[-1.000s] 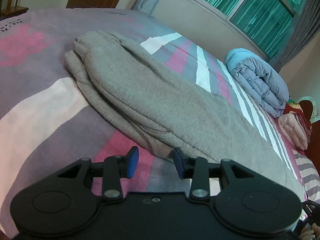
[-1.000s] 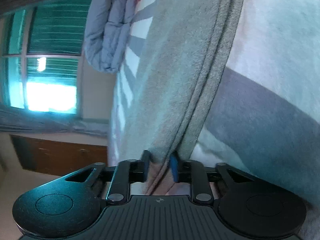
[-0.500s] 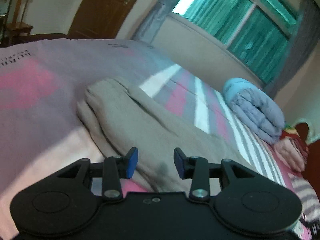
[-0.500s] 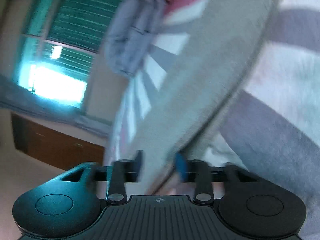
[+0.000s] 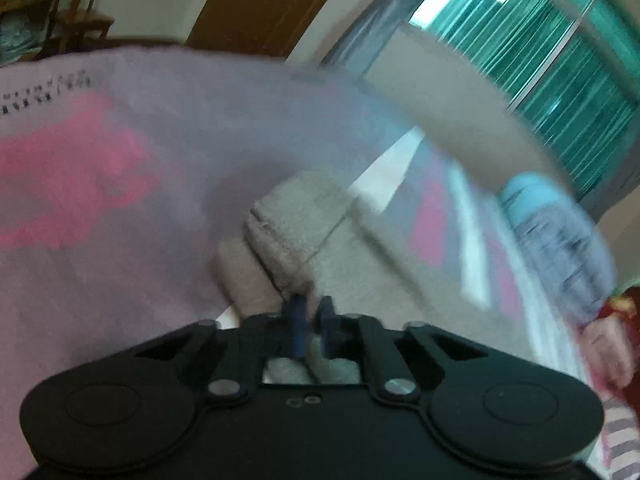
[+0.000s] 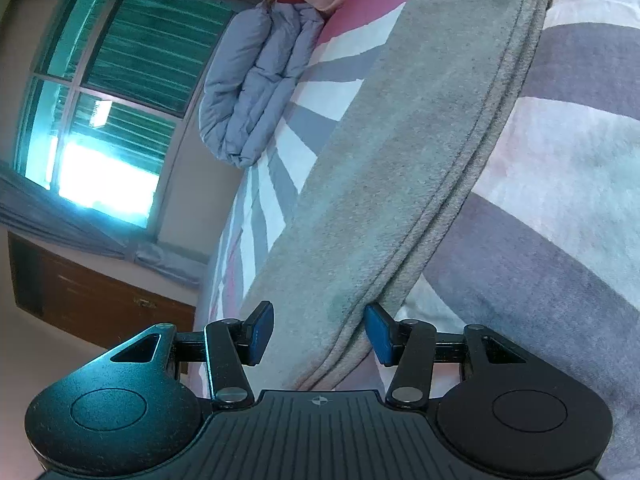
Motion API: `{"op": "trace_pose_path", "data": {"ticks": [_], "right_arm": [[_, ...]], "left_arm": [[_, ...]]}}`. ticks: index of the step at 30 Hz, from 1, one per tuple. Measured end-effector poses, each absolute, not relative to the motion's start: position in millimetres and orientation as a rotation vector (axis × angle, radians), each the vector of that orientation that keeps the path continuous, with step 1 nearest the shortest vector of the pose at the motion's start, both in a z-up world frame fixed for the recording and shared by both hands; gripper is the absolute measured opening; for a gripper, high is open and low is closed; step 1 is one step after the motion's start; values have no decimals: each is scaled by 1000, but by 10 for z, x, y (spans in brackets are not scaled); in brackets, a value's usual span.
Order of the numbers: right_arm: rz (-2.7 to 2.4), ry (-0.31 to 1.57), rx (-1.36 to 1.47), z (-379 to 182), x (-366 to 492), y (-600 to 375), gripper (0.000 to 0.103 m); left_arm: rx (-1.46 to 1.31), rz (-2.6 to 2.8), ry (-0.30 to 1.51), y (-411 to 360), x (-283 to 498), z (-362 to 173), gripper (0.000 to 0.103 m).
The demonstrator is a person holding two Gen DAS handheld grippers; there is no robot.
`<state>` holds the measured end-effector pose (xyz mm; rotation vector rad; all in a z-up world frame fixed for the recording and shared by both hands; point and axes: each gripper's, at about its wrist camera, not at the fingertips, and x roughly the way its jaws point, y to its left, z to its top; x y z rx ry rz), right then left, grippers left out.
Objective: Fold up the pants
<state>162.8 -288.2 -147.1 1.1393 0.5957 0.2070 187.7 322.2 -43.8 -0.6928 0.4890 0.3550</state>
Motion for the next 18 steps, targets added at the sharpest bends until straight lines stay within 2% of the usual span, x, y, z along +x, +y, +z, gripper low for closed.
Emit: {"op": "trace_pose_path", "data": {"ticks": [2, 5, 7, 9, 10, 11, 12, 14, 15, 16, 17, 18], "right_arm": [[206, 593, 1136, -1464, 1636, -2876, 51], [211, 588, 1131, -1458, 1650, -2873, 51], [213, 591, 1134, -1463, 1659, -2879, 51], [214, 595, 1131, -1454, 1662, -2890, 51], [212, 591, 1132, -1438, 1647, -2904, 51], [204, 577, 1131, -1406, 1615, -2933, 51], [193, 547, 1124, -1350, 1559, -2978, 51], [174, 459, 1109, -1225, 1418, -3118, 51], [145, 428, 1095, -1179, 1372, -3197, 63], [99, 422, 1067, -1142, 1360, -3262, 85], [44, 427, 1029, -1114, 1370, -3330, 93], [3, 433, 1004, -1104, 1391, -3403, 95]], "left_arm": [[-659, 343, 424, 3136, 1713, -384, 0], [-682, 373, 537, 3182, 1750, -650, 0], [-727, 350, 538, 3229, 1744, -776, 0], [-738, 356, 523, 3222, 1711, -723, 10], [-736, 374, 516, 3209, 1678, -664, 19], [-716, 418, 502, 3172, 1625, -585, 35], [-679, 453, 466, 3096, 1552, -496, 41], [-620, 425, 414, 2917, 1489, -358, 44], [-591, 392, 414, 2819, 1514, -304, 44], [-548, 356, 420, 2697, 1569, -259, 44], [-508, 326, 425, 2580, 1621, -224, 44], [-463, 291, 427, 2440, 1688, -209, 46]]}}
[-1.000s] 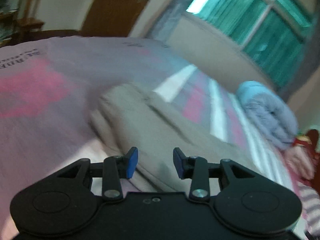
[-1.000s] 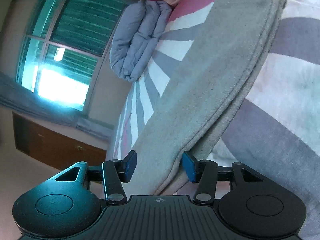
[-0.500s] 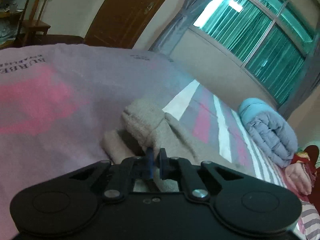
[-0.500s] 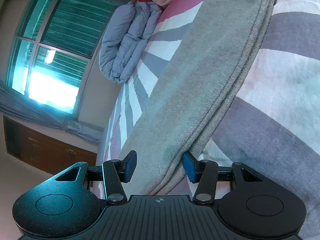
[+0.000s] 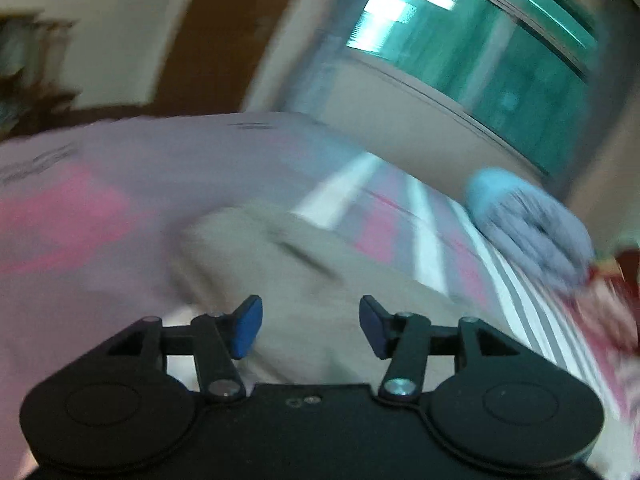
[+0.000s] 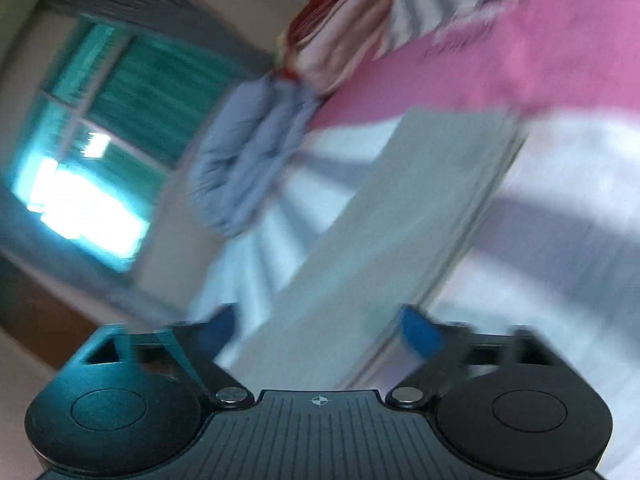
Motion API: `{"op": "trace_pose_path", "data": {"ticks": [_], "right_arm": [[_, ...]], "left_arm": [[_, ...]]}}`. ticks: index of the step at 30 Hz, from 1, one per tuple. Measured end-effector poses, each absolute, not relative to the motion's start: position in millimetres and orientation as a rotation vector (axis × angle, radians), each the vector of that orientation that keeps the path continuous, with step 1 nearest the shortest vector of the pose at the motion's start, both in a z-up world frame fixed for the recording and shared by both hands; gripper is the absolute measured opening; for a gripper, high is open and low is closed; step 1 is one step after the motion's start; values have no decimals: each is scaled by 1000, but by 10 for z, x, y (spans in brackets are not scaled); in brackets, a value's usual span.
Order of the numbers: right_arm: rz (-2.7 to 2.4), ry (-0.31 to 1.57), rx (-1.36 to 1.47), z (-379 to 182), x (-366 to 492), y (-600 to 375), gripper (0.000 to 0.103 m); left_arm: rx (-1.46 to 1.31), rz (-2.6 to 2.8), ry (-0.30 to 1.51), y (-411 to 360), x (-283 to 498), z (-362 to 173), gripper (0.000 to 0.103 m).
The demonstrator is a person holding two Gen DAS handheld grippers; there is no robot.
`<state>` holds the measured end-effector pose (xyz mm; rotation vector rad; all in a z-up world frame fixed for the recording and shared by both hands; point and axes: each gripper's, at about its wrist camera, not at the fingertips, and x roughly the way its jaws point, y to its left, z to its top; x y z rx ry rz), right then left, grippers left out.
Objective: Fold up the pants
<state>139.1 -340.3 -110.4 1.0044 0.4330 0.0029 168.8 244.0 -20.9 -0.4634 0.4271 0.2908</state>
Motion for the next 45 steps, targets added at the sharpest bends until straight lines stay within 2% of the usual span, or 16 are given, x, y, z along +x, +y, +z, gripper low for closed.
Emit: {"op": "trace_pose_path", "data": {"ticks": [3, 5, 6, 7, 8, 9, 12, 15, 30, 32, 34, 35, 40, 41, 43, 45], "right_arm": [[54, 412, 1043, -1171, 1453, -3611, 91], [38, 423, 995, -1214, 1507, -3691, 74], [-6, 468, 972, -1269, 1552, -3724, 59], [-51, 535, 979, -1368, 1609, -3791, 24], [-93, 578, 1006, -1449, 1615, -3862, 11], [-88, 577, 1058, -1503, 1580, -3951, 9], [-97, 468, 1110, -1457, 1336, -4147, 9], [-132, 427, 1187, -1534, 1251, -4351, 26], [-111, 452, 1072, -1542, 1679, -4478, 27], [-102, 449, 1080, -1535, 1626, -4454, 34], [-41, 422, 1091, -1506, 1545, -4406, 58], [-28, 416, 1080, -1487, 1539, -4381, 60], [-76, 466, 1027, -1445, 1788, -4336, 60], [-85, 472, 1018, -1430, 1838, -4343, 57], [-133, 478, 1002, -1421, 1871, -4367, 41], [-142, 496, 1061, -1450, 1814, -4428, 41]], "left_arm": [[-386, 225, 468, 2109, 1909, -279, 51], [-367, 228, 561, 2014, 2060, -455, 60], [-349, 238, 617, 1977, 2144, -579, 60], [-304, 243, 596, 1916, 2143, -647, 60], [-275, 246, 582, 1879, 2119, -684, 61], [-259, 246, 574, 1852, 2110, -705, 61], [-266, 245, 570, 1840, 2113, -704, 61], [-248, 256, 573, 1801, 2127, -731, 61], [-229, 275, 552, 1789, 2024, -728, 61], [-228, 276, 549, 1789, 2017, -731, 61], [-226, 277, 547, 1781, 2012, -734, 61], [-223, 279, 546, 1776, 2012, -736, 61], [-213, 286, 544, 1757, 2005, -732, 61], [-214, 286, 543, 1756, 2002, -731, 61], [-214, 284, 540, 1762, 1994, -720, 61], [-216, 284, 529, 1774, 1965, -661, 62]]}}
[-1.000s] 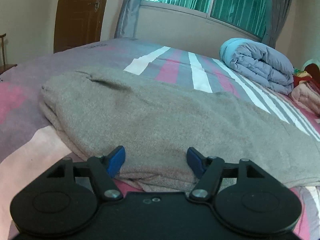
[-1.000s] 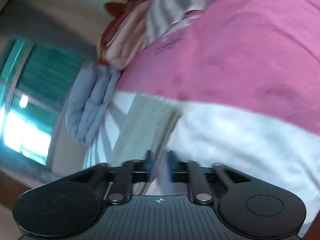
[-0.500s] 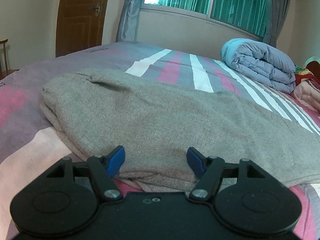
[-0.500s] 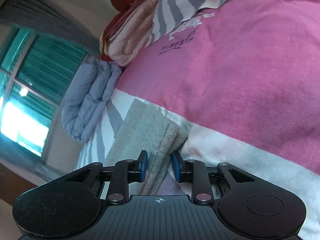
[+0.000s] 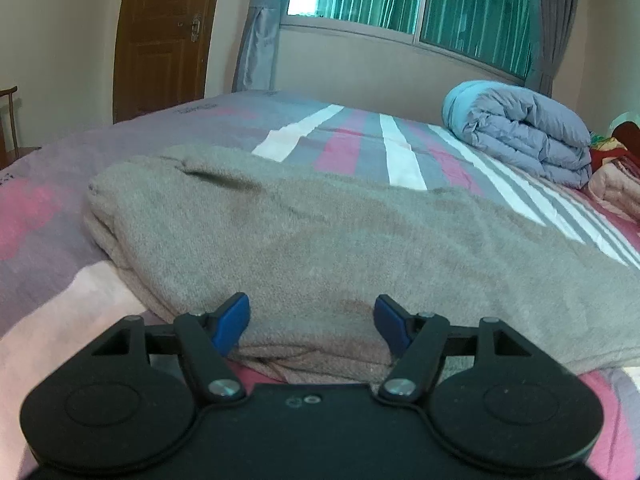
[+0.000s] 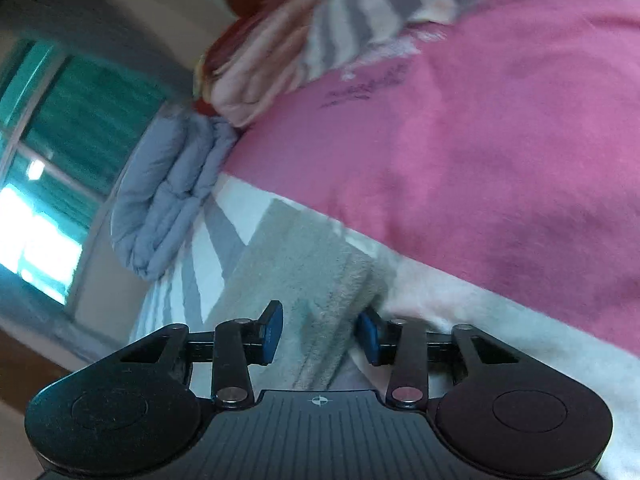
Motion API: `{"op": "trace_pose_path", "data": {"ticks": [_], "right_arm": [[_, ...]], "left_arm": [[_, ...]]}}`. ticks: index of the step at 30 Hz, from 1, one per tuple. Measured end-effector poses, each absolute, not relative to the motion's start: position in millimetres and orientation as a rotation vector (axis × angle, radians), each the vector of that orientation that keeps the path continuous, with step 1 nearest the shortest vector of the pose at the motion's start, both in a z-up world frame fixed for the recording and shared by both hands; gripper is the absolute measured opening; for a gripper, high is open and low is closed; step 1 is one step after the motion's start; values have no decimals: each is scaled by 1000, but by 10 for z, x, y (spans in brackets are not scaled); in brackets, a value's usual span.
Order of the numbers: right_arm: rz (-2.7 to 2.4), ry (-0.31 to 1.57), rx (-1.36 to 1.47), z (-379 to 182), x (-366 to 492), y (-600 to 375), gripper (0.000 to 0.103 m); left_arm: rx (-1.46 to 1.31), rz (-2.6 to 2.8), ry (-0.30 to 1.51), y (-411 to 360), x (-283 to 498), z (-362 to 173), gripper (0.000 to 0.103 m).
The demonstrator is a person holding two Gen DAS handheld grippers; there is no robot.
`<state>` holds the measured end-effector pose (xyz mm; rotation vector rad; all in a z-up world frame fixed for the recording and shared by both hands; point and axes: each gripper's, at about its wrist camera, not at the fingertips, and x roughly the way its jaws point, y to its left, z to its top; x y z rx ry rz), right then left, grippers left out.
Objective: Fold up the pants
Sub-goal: 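Release the sweatpants and move both grippers over the folded bundle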
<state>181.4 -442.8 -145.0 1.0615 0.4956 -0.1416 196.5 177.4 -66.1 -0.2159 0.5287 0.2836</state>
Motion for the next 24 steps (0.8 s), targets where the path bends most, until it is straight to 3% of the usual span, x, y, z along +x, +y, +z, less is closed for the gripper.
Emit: {"op": "trace_pose_path", "data": {"ticks": [4, 6, 14, 22, 24], "right_arm": [[-76, 516, 910, -1176, 1524, -4222, 41], [62, 502, 811, -981, 1568, -3978, 41], [555, 572, 499, -374, 2831, -2072, 41], [767, 675, 269, -454, 3791, -181, 49], [796, 692, 220, -530, 3929, 113, 49]], "left_arm": [[-245, 379, 412, 1922, 1833, -385, 61], [-251, 429, 394, 2070, 1891, -254, 65], [-383, 707, 442, 2828, 2097, -144, 62], [-537, 795, 468, 3062, 2079, -423, 62], [-572, 776, 467, 3117, 2096, -457, 58]]}}
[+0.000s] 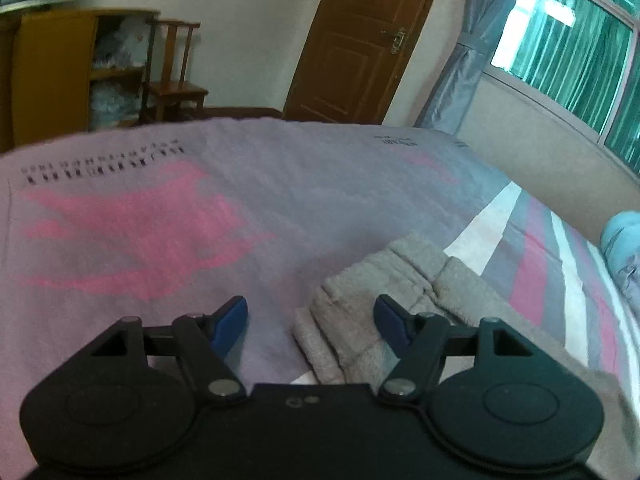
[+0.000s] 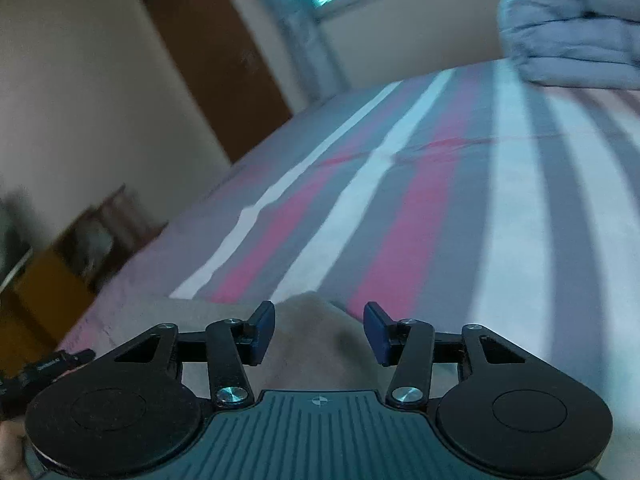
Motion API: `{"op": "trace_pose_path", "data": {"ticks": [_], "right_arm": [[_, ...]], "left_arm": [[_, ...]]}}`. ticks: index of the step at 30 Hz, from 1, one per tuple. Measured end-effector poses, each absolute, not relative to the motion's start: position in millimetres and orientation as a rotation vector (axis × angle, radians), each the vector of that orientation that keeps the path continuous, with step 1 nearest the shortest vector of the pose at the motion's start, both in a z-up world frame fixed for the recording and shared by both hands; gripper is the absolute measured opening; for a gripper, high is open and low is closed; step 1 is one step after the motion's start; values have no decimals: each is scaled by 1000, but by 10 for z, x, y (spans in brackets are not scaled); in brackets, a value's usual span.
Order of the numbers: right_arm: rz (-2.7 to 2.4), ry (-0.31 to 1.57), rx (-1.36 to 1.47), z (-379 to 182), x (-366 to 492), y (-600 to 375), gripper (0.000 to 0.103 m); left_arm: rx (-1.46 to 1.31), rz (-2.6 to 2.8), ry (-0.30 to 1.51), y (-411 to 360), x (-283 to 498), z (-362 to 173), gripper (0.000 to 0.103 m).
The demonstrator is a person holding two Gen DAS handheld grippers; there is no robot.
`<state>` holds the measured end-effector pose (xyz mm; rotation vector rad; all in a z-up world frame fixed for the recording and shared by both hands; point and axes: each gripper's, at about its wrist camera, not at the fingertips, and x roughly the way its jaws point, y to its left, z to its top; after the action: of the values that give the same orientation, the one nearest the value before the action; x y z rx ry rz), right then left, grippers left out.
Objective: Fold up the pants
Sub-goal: 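Release the sweatpants and move both grippers over the folded bundle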
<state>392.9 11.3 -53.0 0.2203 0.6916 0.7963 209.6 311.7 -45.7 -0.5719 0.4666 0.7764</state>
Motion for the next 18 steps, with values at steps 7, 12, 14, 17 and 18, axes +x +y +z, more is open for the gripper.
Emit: {"op": "trace_pose_path", "data": {"ticks": [7, 12, 14, 17, 18], "right_arm": [[875, 748, 52, -765, 4229, 594, 49], [951, 797, -54, -870, 4263, 737, 49], [952, 777, -94, -883, 4206, 772, 25], [913, 720, -149, -845, 4125, 827, 6], [890, 693, -129, -818, 4114, 814, 6]], "left_arm": [[-539, 770, 488, 3073, 2060, -408, 53], [-456, 824, 472, 2910, 2006, -382, 53], [-415, 819, 508, 2912, 2084, -426, 53], [-397, 803, 532, 2967, 2113, -443, 54], [-389, 801, 536, 2974, 2119, -444, 55]]}}
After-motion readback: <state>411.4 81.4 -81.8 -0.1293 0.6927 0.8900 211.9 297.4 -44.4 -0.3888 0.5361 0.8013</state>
